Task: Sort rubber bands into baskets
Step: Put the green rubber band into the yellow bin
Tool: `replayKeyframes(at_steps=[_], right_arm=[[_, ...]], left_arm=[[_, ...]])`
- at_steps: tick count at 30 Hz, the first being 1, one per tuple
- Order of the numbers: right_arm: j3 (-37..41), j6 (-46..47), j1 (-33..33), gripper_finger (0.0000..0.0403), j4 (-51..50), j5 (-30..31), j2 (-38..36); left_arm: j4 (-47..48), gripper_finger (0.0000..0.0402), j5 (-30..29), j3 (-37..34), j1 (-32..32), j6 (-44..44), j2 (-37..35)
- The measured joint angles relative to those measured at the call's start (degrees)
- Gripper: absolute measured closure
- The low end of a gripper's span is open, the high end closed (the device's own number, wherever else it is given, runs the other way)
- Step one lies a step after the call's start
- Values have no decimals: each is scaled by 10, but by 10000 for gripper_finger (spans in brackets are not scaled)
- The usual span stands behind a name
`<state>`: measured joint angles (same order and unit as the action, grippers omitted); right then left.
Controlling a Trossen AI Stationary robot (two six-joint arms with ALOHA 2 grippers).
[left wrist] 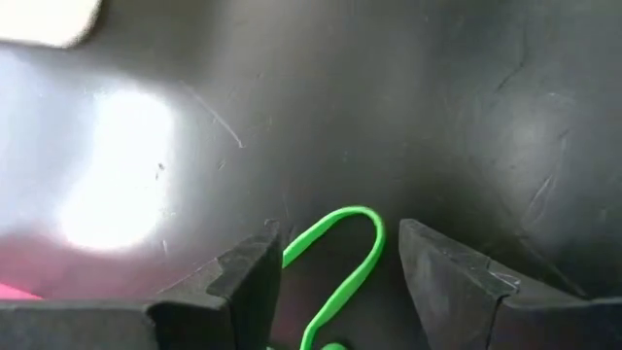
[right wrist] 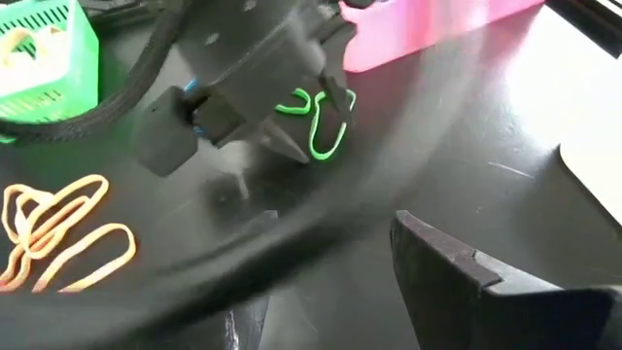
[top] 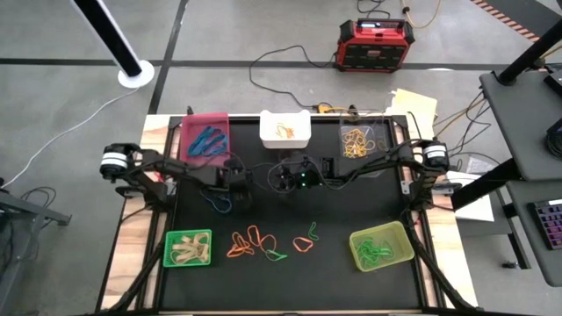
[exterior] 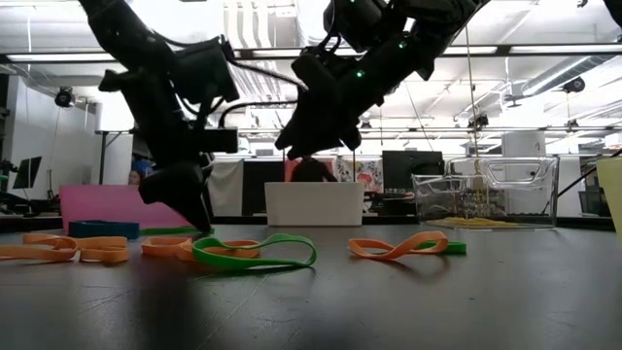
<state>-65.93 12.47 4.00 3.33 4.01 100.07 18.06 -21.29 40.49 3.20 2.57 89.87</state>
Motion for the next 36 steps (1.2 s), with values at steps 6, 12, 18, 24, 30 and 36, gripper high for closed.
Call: replayKeyframes(at_steps=[6,12,18,24,30,36], right_arm=[[0,0,0,213,-1,-1,0],[0,-3,0,213,-1,-1,0],[0,-4,-2,213,-1,-1,0],[0,-5,-11,213,-1,0,0],[0,-19,-23,213,-2,0,0],[1,-69,-44,213,-1,0,-1]], left_arm=[[0,237,28,0,9,-14,0],[0,299,41,-1,9,-18,0],[0,384,43,-6,10,-19,0],[1,400,43,-5,9,-21,0],[-32,401,81,-2,-8,-29,-31],[-59,401,105,-3,-29,-37,-91]])
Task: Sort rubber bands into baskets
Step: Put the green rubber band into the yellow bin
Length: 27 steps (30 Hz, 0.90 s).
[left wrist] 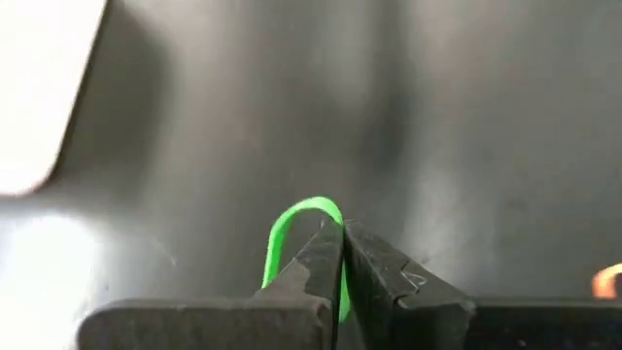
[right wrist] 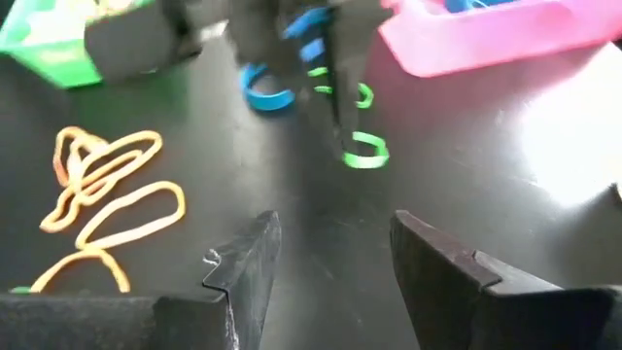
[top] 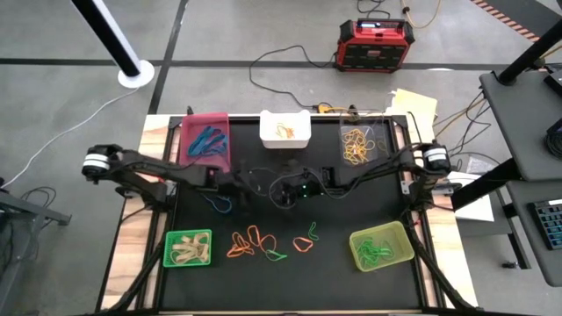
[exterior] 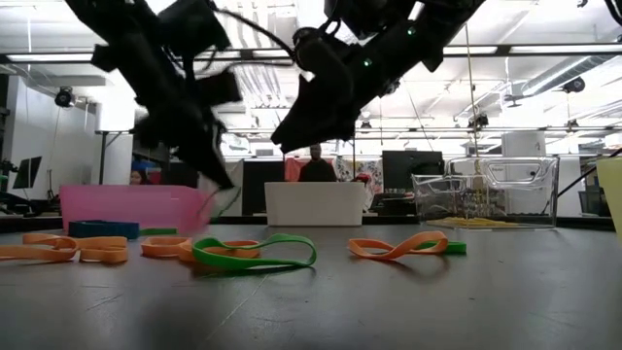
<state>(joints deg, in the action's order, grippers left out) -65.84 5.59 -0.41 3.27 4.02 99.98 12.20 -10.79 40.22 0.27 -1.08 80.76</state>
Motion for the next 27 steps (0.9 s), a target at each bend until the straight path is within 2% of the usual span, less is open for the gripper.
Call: replayKeyframes(at_steps=[7,13,18,23,27], right_arm=[[2,-54,-25,216,34,5,2],[3,-68,-31,224,78,50,2],[3,-91,-33,235,86,52,2],[3,-125,-42,265,107,50,2],[3,-144,-48,310,113,50,2]], left_arm=[[-72,402,84,-2,-13,3,-70],[-106,402,125,-2,-22,7,-89],[-111,402,137,-3,-30,15,-95],[-121,402,137,-3,-33,16,-96],[-130,402,137,-3,-33,16,-93]])
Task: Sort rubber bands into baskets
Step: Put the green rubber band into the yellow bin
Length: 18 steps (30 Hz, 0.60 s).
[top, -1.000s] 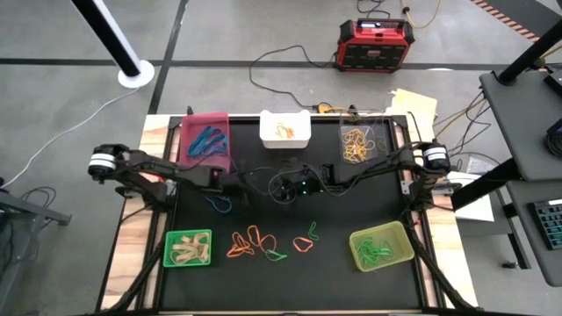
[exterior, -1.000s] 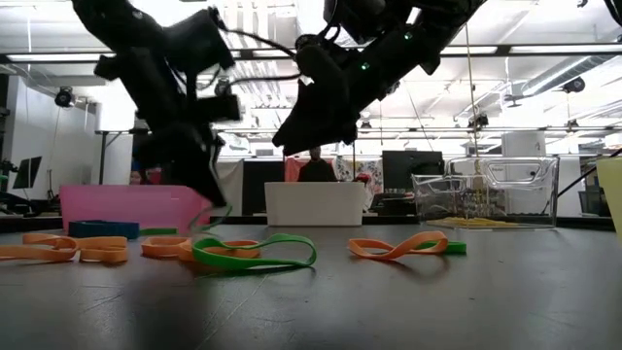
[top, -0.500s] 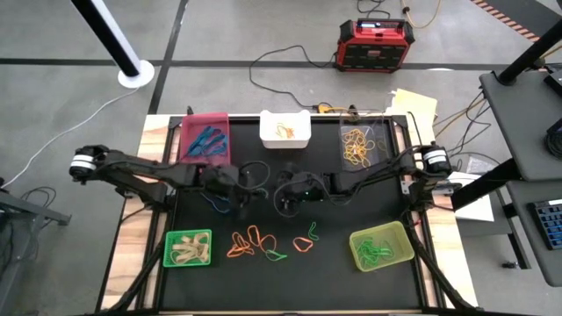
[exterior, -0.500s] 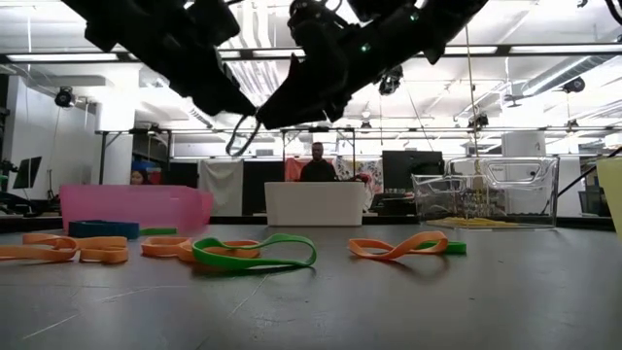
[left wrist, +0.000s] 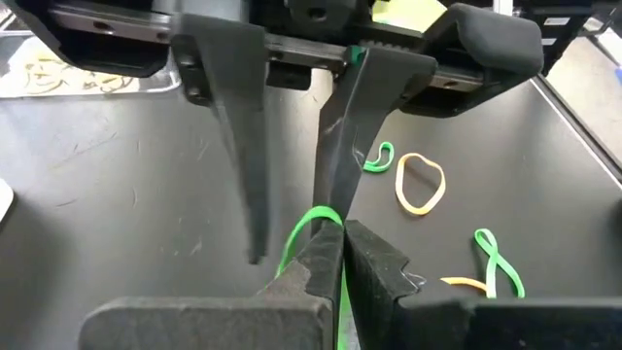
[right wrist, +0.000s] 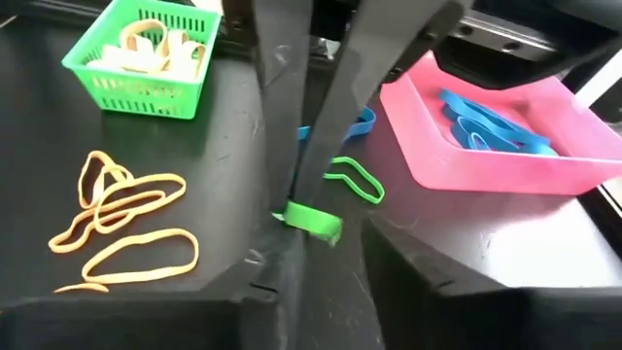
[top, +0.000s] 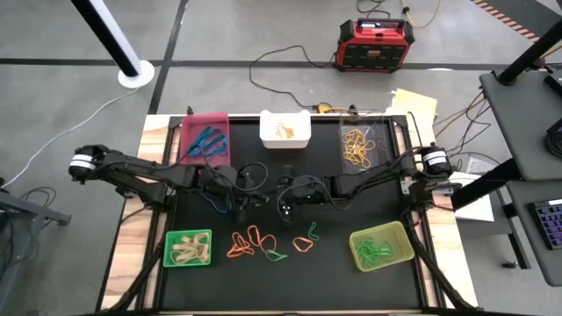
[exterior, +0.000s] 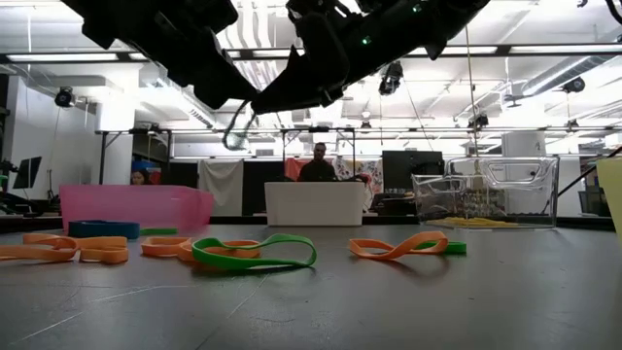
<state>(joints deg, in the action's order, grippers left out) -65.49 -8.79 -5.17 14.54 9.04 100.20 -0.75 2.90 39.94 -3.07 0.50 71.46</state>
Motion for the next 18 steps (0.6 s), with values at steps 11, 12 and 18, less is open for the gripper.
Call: replayKeyframes(at_steps=[11,12,18], right_arm=[[0,4,-4,394,-11,0,0],[0,5,-4,394,-15,0,0],[0,14,-3,394,-55,0,-6]], left_arm=[[1,374,-11,0,1,17,-1],[4,364,-12,1,1,17,-2],[18,288,-40,5,1,14,-7]])
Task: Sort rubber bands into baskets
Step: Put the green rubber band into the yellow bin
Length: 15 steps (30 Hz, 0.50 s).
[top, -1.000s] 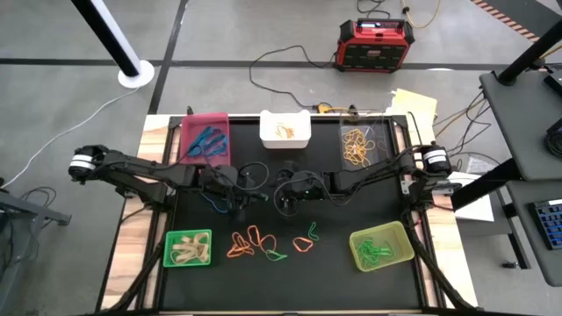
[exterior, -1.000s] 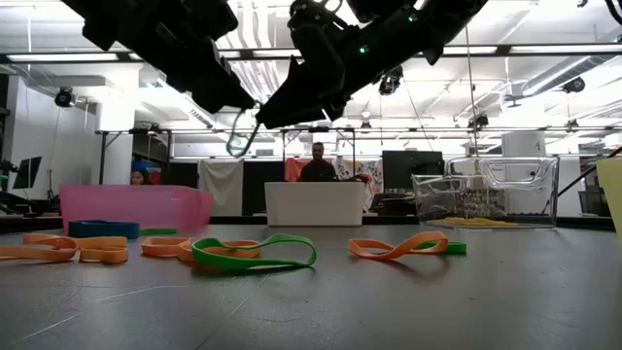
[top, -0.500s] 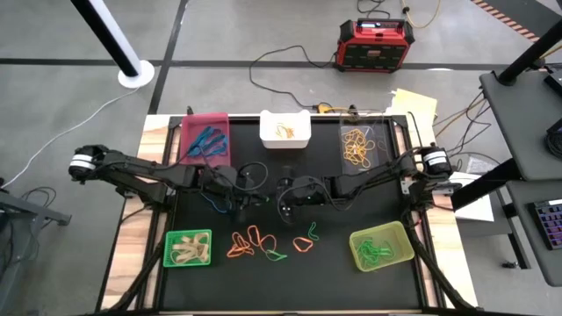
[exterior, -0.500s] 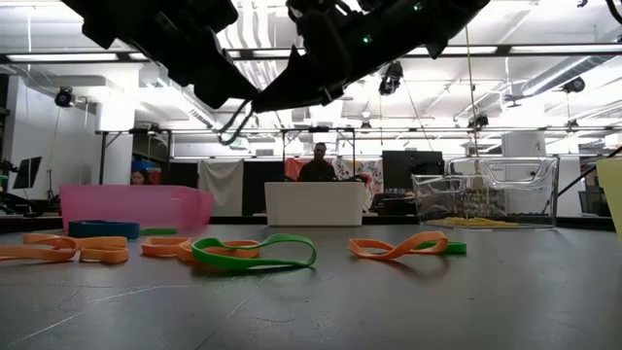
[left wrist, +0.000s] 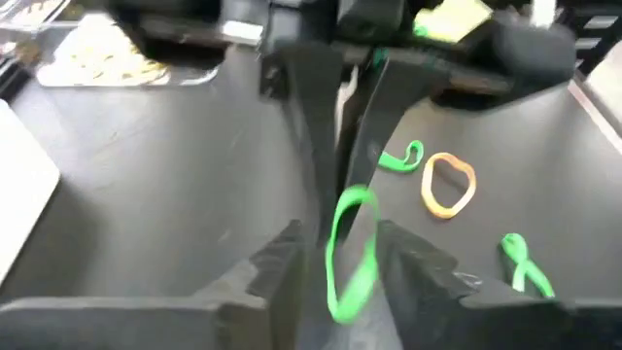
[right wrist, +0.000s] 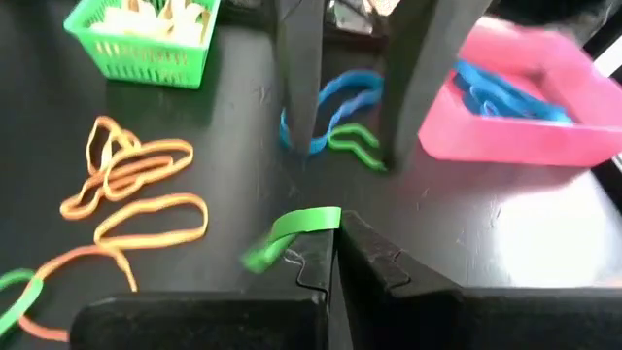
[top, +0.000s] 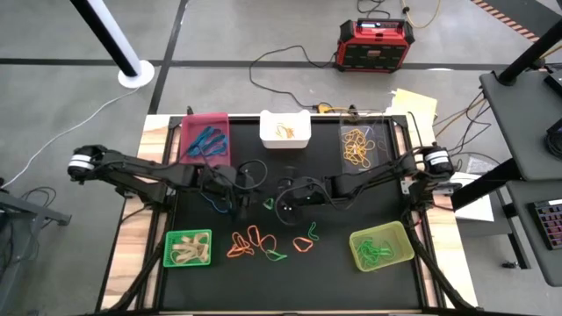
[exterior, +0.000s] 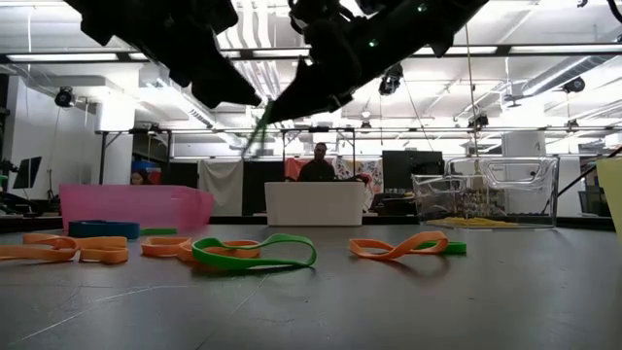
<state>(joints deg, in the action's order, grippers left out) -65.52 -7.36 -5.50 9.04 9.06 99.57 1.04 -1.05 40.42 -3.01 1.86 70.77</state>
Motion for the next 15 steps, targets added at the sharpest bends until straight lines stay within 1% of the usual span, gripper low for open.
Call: replayKeyframes(at_steps=[3,5,7,9,11,14,15], right_arm=[[0,18,0,394,-55,0,-15],[0,38,0,394,-115,0,-34],[-6,69,-1,394,-194,-4,-58],[-19,110,-5,394,-297,-15,-85],[-33,160,-11,394,-413,-49,-111],[-46,261,-27,394,-569,-132,-150],[-47,303,-35,394,-604,-161,-165]], left_arm=[[21,254,-19,0,0,-3,-8],[40,236,-31,0,0,-3,-16],[53,223,-40,0,0,-4,-23],[66,214,-43,0,0,-6,-28],[82,211,-44,0,0,-7,-33],[95,210,-44,1,0,-7,-34],[103,210,-44,1,0,-7,-34]])
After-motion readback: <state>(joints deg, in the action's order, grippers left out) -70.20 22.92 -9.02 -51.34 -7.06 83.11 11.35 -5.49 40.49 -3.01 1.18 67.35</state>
